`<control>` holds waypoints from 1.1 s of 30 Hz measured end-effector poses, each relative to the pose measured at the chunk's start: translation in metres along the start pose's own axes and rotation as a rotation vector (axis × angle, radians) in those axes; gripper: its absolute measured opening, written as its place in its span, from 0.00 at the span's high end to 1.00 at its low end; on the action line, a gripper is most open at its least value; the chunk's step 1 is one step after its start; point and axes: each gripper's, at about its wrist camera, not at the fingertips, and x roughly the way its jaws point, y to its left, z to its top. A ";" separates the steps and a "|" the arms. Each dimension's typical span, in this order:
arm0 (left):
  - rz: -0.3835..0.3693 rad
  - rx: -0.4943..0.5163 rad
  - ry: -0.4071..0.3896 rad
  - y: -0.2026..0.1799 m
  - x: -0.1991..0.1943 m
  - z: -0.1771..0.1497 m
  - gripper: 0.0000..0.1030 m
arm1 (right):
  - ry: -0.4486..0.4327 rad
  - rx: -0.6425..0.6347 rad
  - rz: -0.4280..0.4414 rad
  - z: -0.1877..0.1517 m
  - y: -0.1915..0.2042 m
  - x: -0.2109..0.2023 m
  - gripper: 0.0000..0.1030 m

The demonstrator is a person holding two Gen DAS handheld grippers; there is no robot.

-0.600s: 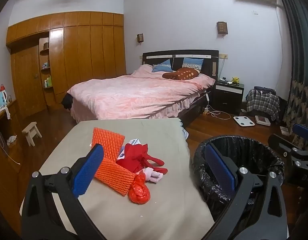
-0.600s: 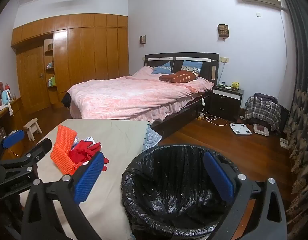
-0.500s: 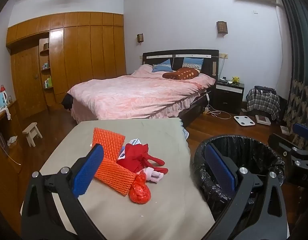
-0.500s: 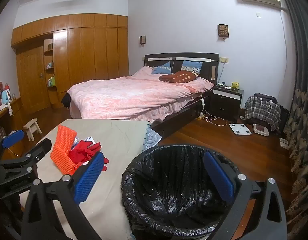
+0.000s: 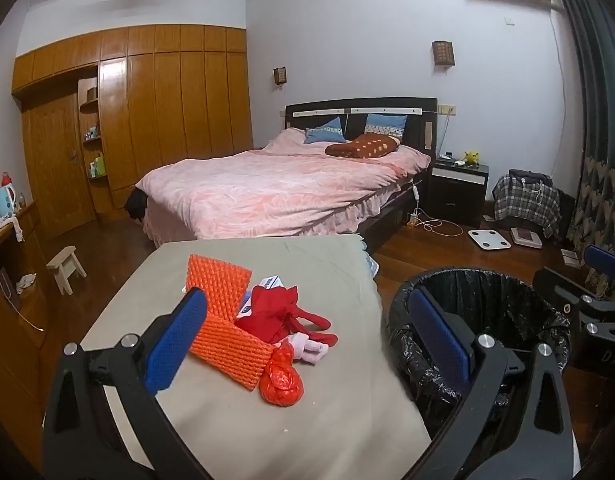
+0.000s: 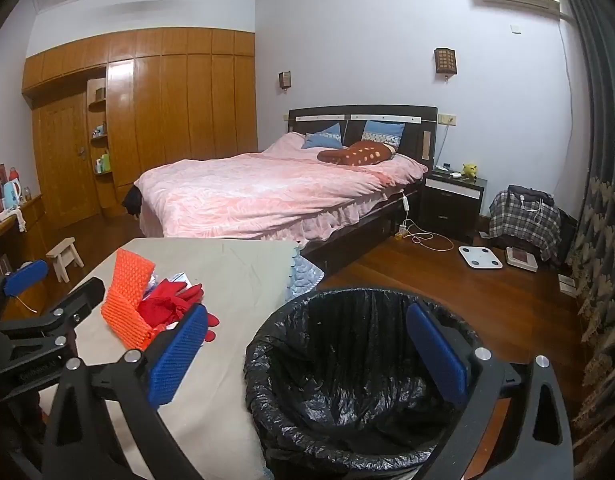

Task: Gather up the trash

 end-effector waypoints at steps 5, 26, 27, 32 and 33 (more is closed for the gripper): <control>0.002 0.003 0.001 0.001 0.000 -0.002 0.05 | -0.001 0.000 0.000 0.000 0.000 0.000 0.06; 0.004 0.007 0.002 0.001 0.000 -0.004 0.05 | -0.002 0.002 0.000 -0.002 0.001 0.000 0.06; 0.004 0.007 0.002 0.001 0.000 -0.004 0.05 | -0.002 0.003 0.001 -0.002 0.001 0.000 0.06; 0.005 0.008 0.002 0.001 0.000 -0.004 0.05 | -0.002 0.004 0.001 -0.002 0.001 0.000 0.06; 0.004 0.008 0.002 0.001 0.000 -0.004 0.05 | -0.002 0.004 0.001 -0.002 0.001 0.000 0.06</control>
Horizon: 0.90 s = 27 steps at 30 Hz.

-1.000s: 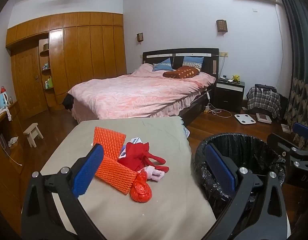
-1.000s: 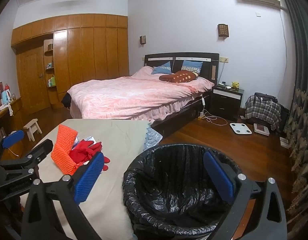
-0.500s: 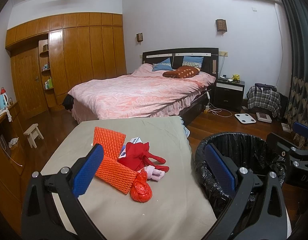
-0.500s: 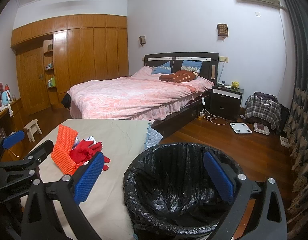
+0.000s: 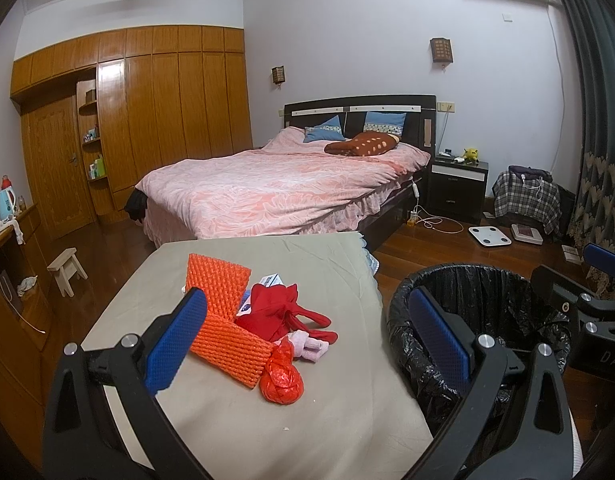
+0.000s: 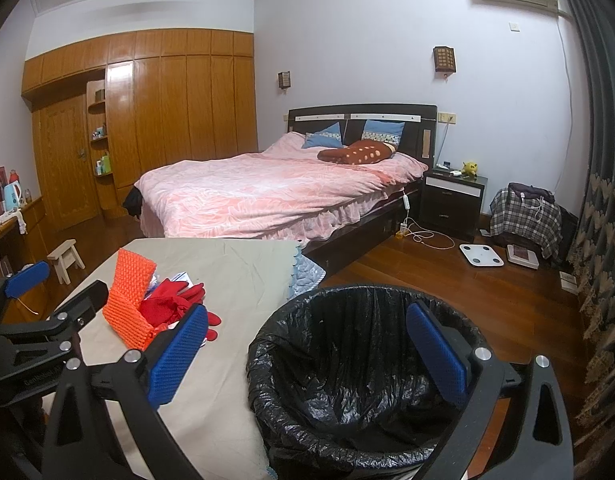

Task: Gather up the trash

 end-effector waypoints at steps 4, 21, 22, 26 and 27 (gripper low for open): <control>0.000 0.002 0.000 0.000 0.000 0.000 0.05 | 0.001 0.000 0.000 0.000 0.000 0.000 0.06; 0.000 0.002 0.001 -0.001 0.000 0.000 0.05 | 0.002 0.002 0.001 -0.001 0.001 0.001 0.06; 0.000 0.002 0.001 -0.001 0.000 0.000 0.05 | 0.001 0.003 0.002 -0.001 0.001 0.001 0.06; 0.001 0.003 0.000 -0.001 0.000 0.000 0.05 | 0.003 0.002 0.001 -0.001 0.001 0.001 0.06; 0.001 0.002 0.001 -0.001 0.000 0.000 0.05 | 0.004 0.002 0.003 0.000 0.001 0.001 0.06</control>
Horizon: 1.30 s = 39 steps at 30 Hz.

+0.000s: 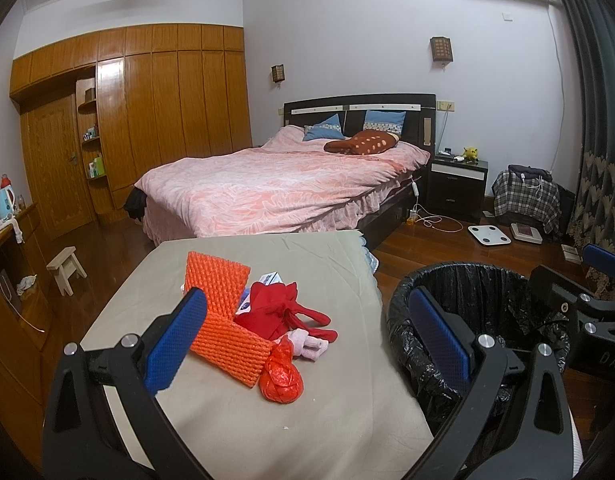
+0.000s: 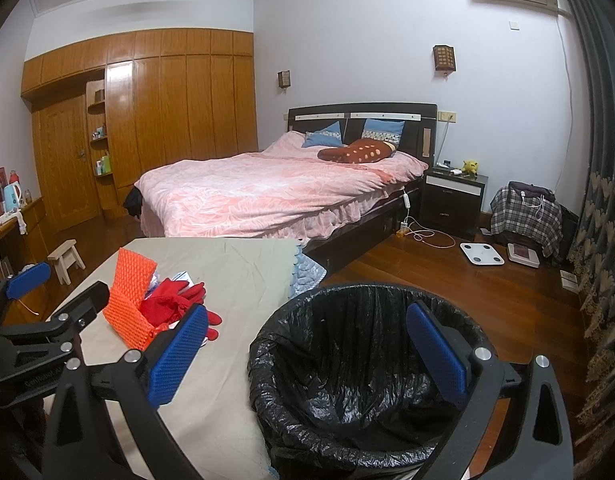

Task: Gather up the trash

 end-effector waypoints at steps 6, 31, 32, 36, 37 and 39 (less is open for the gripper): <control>0.000 0.001 0.004 0.000 0.003 -0.006 0.05 | 0.007 -0.003 0.006 -0.003 0.006 0.000 0.06; 0.184 -0.011 0.076 0.097 0.046 -0.027 0.05 | 0.101 -0.072 0.201 -0.021 0.091 0.081 0.06; 0.190 -0.017 0.080 0.105 0.049 -0.031 0.05 | 0.111 -0.076 0.208 -0.024 0.096 0.087 0.06; 0.219 -0.042 0.108 0.129 0.062 -0.045 0.05 | 0.160 -0.093 0.237 -0.041 0.118 0.111 0.07; 0.221 -0.052 0.116 0.133 0.065 -0.049 0.05 | 0.174 -0.096 0.242 -0.044 0.122 0.116 0.09; 0.228 -0.066 0.125 0.141 0.070 -0.053 0.05 | 0.206 -0.092 0.262 -0.052 0.130 0.129 0.12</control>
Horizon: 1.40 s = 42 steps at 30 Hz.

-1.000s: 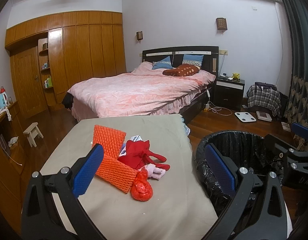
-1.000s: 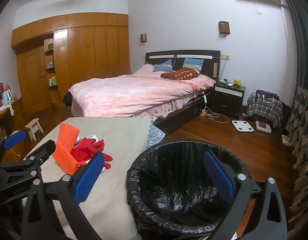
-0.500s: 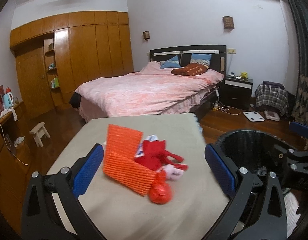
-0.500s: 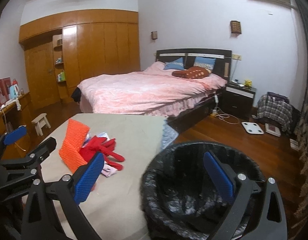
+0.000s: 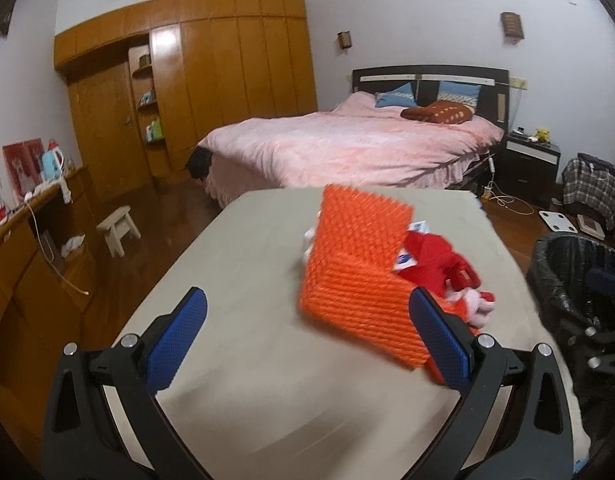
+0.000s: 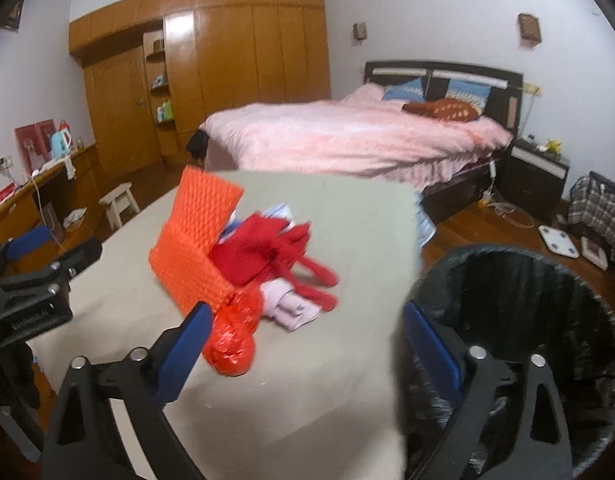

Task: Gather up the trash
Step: 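Reach the right tool to the knotted red plastic bag and grasp it, then grasp the orange mesh sleeve with the left tool while the right holds the red bag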

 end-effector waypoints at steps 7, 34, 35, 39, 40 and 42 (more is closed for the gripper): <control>0.008 0.007 0.026 0.005 0.024 -0.011 0.05 | 0.081 -0.030 0.030 -0.013 0.020 0.041 0.19; -0.103 0.033 0.104 -0.042 0.062 -0.018 0.05 | 0.146 0.002 0.108 -0.012 -0.010 0.044 0.67; -0.106 0.034 0.107 -0.044 0.064 -0.019 0.05 | 0.146 0.003 0.106 -0.012 -0.011 0.044 0.67; -0.103 0.047 0.123 -0.056 0.074 -0.020 0.05 | 0.145 0.002 0.103 -0.010 -0.013 0.046 0.67; -0.096 0.048 0.135 -0.059 0.080 -0.021 0.05 | 0.146 0.003 0.105 -0.010 -0.014 0.047 0.67; -0.088 0.042 0.168 -0.060 0.090 -0.023 0.05 | 0.148 0.001 0.107 -0.008 -0.013 0.049 0.67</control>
